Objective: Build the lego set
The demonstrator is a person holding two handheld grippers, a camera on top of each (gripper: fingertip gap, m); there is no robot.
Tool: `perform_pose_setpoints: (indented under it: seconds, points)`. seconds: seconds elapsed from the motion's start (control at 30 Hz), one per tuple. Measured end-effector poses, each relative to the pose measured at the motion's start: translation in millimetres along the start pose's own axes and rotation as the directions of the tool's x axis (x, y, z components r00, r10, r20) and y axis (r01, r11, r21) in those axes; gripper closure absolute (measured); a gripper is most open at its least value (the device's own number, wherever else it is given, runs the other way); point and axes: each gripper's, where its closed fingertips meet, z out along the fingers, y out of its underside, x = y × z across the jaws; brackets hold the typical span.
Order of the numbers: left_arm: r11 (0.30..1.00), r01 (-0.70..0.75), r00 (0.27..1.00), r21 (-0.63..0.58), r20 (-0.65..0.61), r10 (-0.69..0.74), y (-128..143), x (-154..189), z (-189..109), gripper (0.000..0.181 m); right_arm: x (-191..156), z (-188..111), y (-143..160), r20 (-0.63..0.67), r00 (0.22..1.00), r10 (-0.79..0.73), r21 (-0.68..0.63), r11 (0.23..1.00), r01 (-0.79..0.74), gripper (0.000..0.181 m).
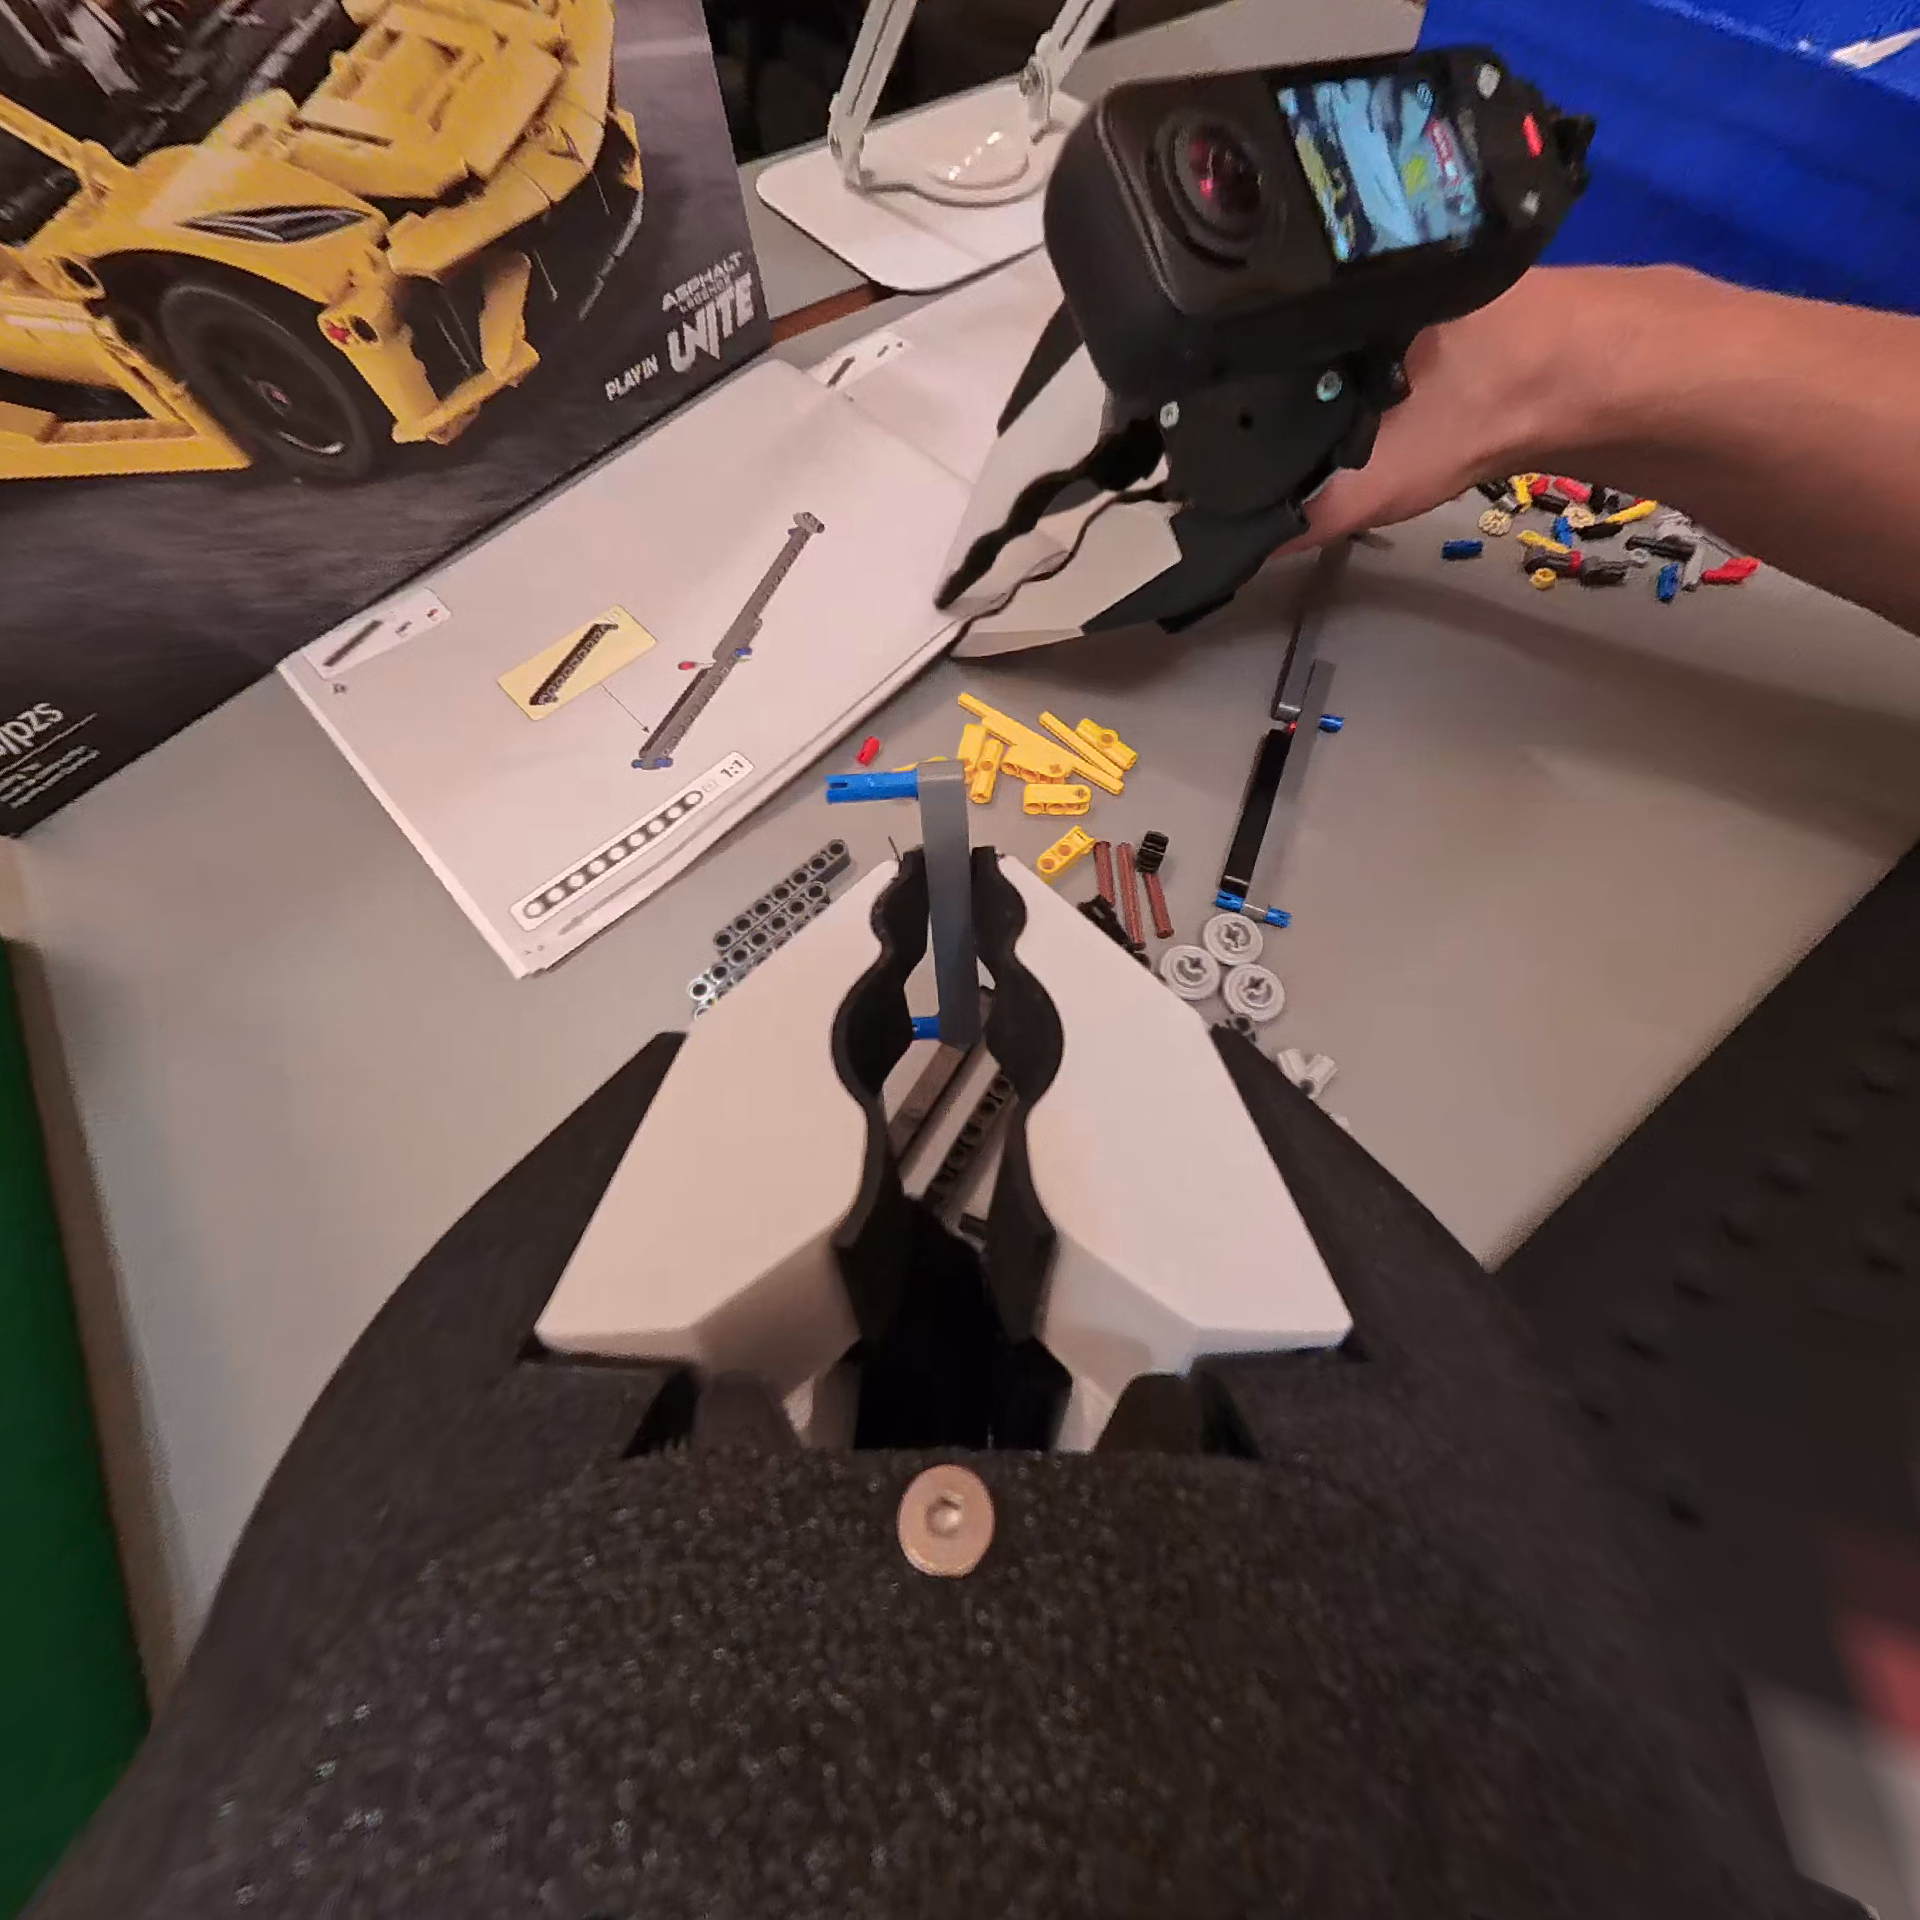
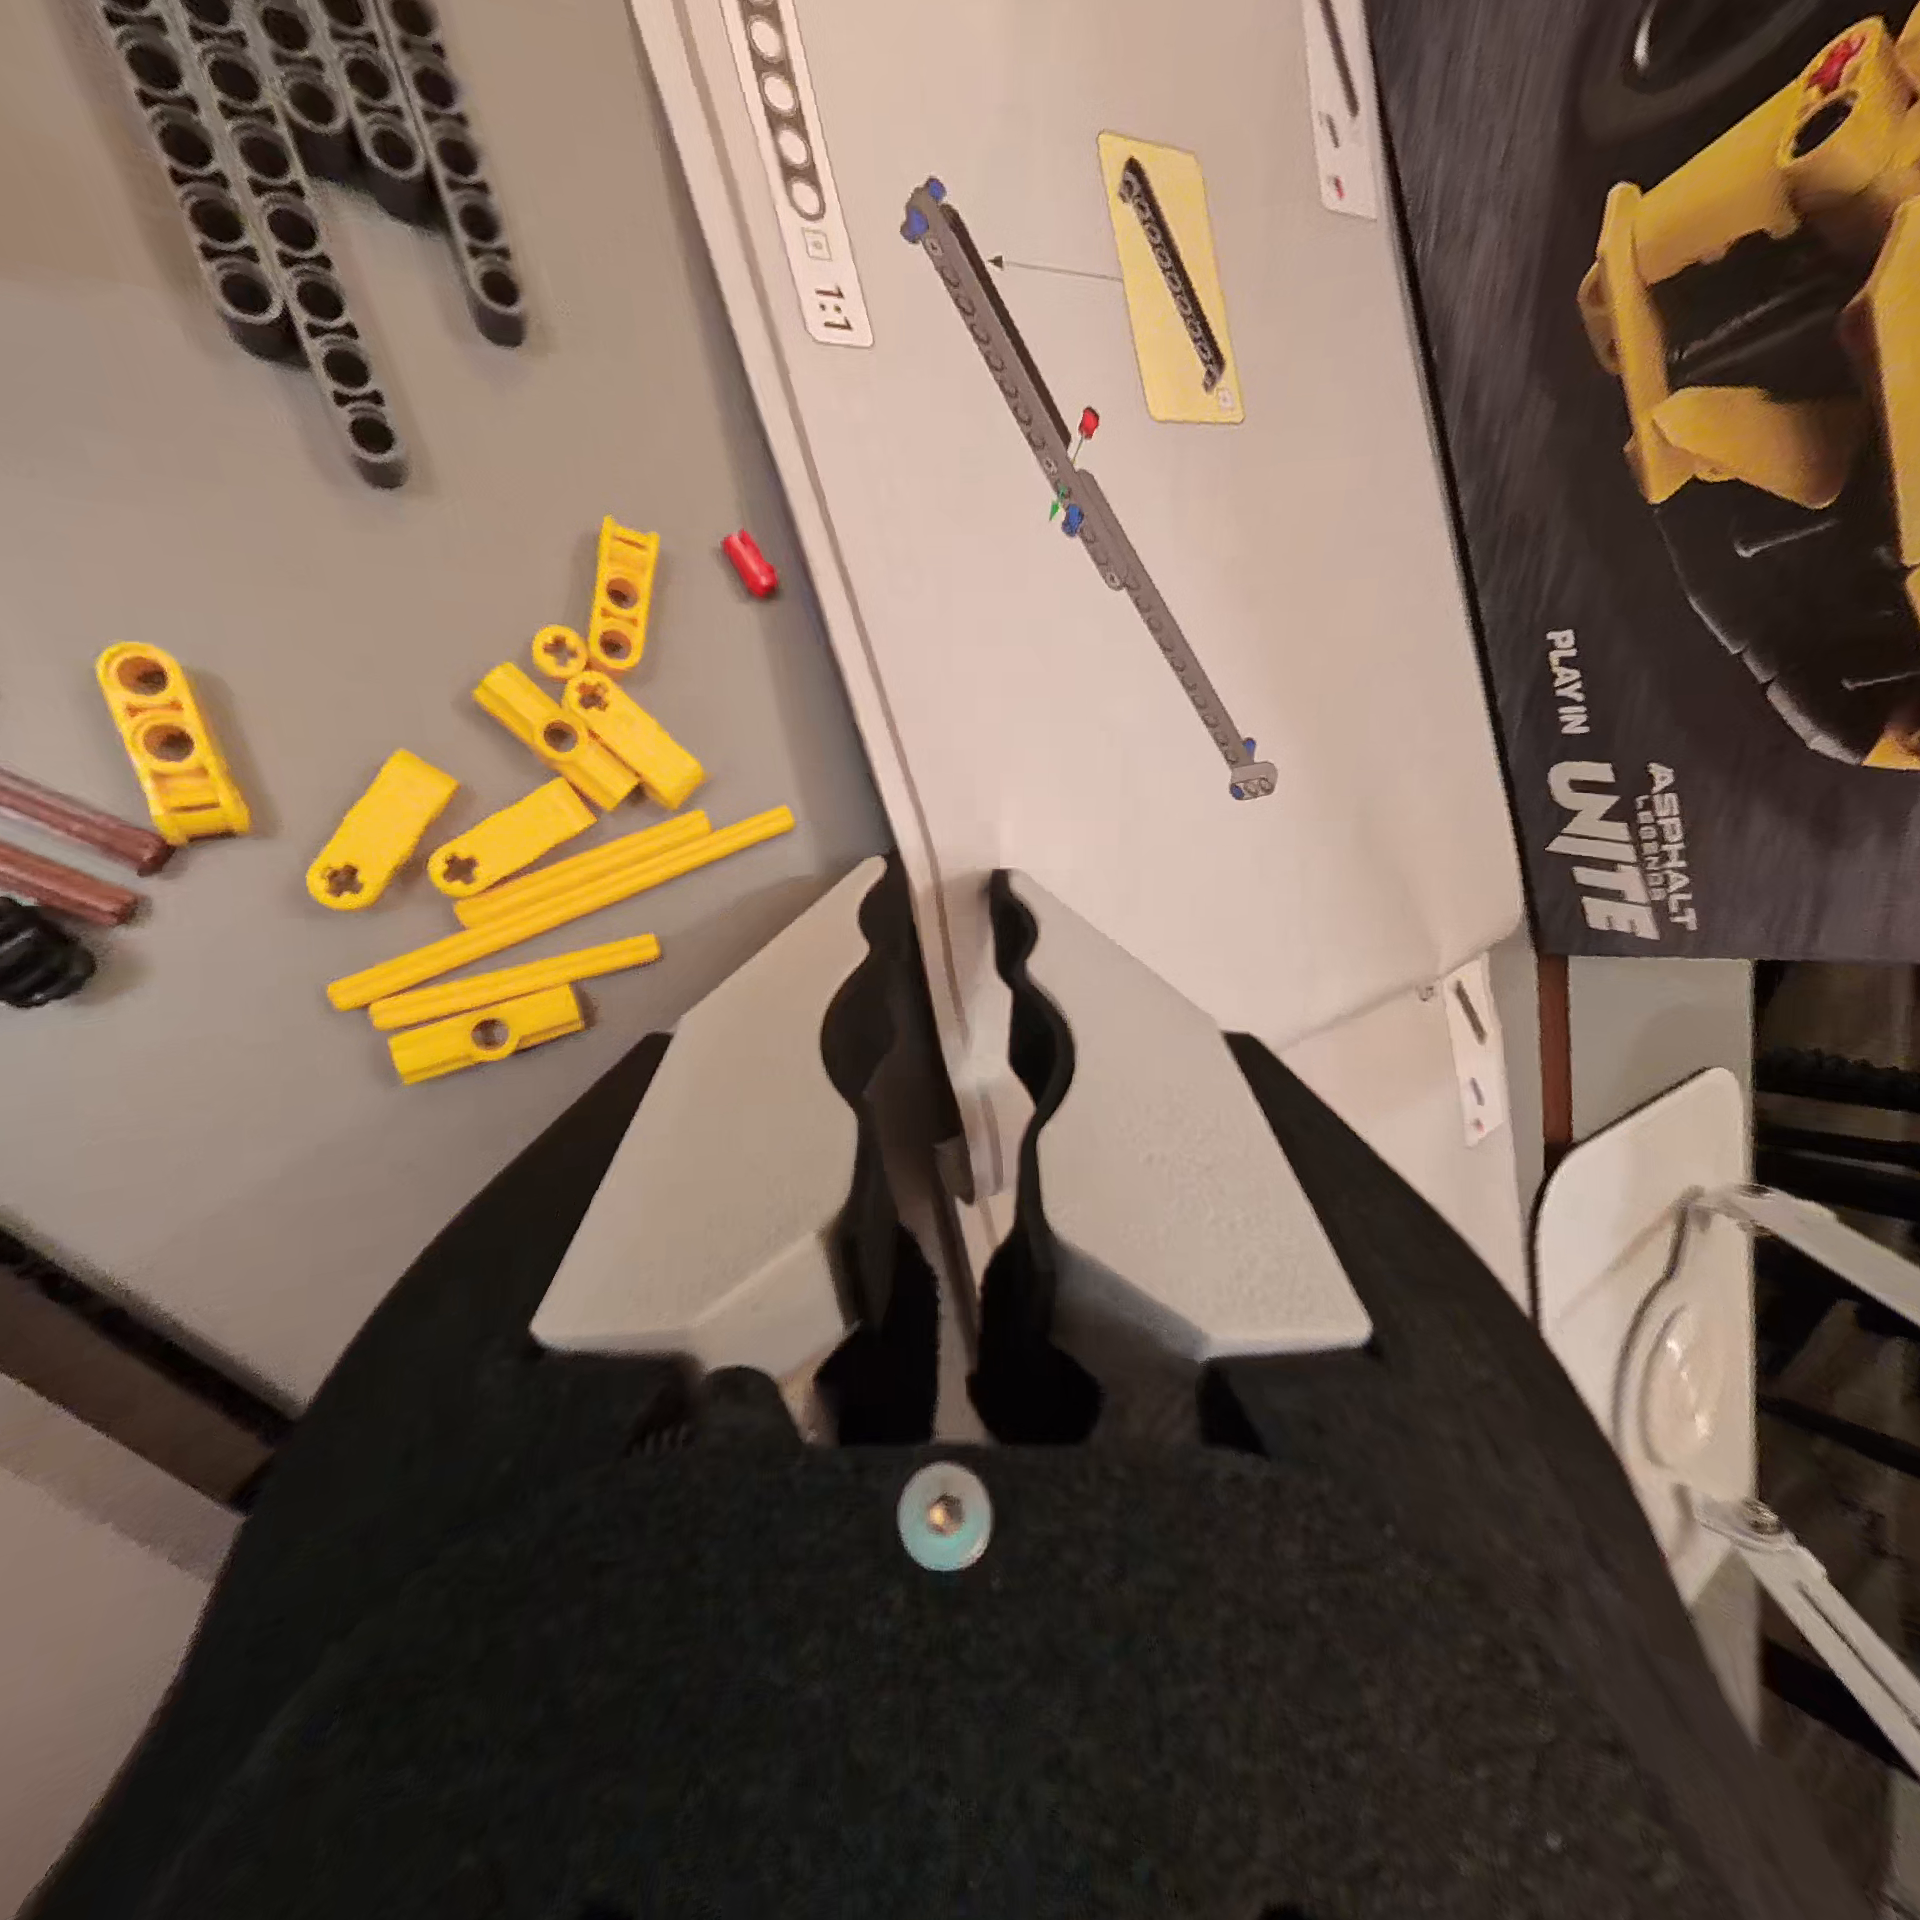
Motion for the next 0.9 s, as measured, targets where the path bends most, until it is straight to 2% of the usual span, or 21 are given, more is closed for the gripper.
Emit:
perform_pose_setpoints:
  seconds: [0.1, 0.27, 0.43, 0.57, 0.63, 0.8, 0.9]
  points:
    - [0.997, -0.035, 0.999, -0.063, -0.026, 0.033, 2, -7, 13, 0.174, 7, -3, -5, -0.004, 0.998, 0.059, 0.065, 0.996, -0.059, 0.177]
    - [0.965, -0.158, 0.987, -0.209, -0.075, 0.145, 5, -20, 39, 0.174, 10, -9, -8, 0.062, 0.969, 0.237, 0.161, 0.956, -0.245, 0.179]
    - [0.941, -0.234, 0.969, -0.242, -0.137, 0.206, -10, -34, 64, 0.175, 1, -7, -6, 0.104, 0.979, 0.174, 0.122, 0.975, -0.186, 0.178]
    - [0.930, -0.201, 0.974, -0.307, -0.169, 0.154, -5, -54, 87, 0.175, 4, -1, -7, 0.156, 0.967, 0.200, 0.103, 0.971, -0.217, 0.177]
    - [0.926, -0.169, 0.979, -0.336, -0.163, 0.120, -2, -64, 95, 0.174, -5, 4, -2, 0.228, 0.948, 0.223, 0.034, 0.971, -0.237, 0.169]
    - [0.946, -0.116, 0.986, -0.302, -0.148, 0.073, -6, -74, 96, 0.175, -17, -7, -21, 0.360, 0.877, 0.317, 0.060, 0.931, -0.361, 0.151]
    - [0.977, -0.025, 0.993, -0.210, -0.116, 0.000, -16, -76, 85, 0.174, -28, -23, -43, 0.461, 0.841, 0.283, 0.135, 0.914, -0.382, 0.153]
